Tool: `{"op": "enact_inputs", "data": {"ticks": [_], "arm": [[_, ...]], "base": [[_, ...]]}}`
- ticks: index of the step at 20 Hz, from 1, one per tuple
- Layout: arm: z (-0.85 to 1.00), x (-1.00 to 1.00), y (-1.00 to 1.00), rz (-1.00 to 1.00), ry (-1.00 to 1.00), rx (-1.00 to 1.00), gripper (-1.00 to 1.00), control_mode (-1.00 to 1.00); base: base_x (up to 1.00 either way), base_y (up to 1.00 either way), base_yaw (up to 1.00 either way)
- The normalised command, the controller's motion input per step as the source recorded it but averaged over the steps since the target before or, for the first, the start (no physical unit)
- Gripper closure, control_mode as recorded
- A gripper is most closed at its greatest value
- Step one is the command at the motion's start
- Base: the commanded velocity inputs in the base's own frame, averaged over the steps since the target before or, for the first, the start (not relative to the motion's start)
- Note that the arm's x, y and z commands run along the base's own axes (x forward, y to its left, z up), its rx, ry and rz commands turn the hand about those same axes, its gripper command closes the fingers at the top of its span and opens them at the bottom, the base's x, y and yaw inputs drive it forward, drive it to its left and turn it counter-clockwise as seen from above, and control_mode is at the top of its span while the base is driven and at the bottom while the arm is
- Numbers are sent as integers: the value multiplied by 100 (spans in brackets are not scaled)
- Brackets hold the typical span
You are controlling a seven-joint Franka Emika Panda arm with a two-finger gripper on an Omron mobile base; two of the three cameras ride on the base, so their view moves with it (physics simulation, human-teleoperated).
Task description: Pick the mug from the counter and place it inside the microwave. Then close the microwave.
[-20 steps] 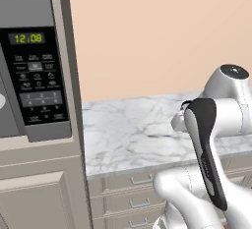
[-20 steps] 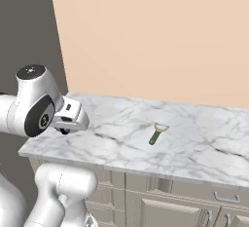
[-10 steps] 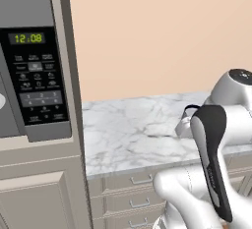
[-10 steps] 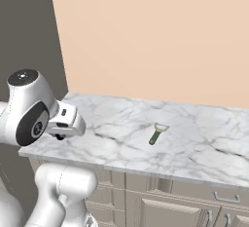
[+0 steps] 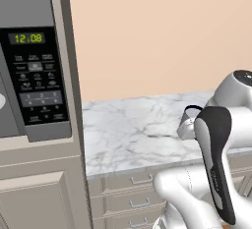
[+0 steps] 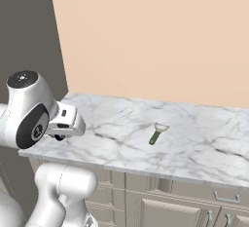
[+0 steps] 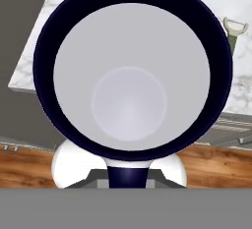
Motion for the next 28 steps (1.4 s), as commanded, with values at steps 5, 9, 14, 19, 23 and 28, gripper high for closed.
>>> {"op": "enact_inputs", "data": {"ticks": [5,9,14,19,23,28], "arm": [[0,0,0,0,0,0,100,-100],[0,0,0,0,0,0,100,100],[0,0,0,0,0,0,100,100],[0,0,0,0,0,0,100,100],[0,0,0,0,0,0,100,100],[0,0,0,0,0,0,100,100]], "base": [[0,0,0],[0,0,0],[-78,1,1],[-86,29,27],[-32,69,37],[34,86,16]]}}
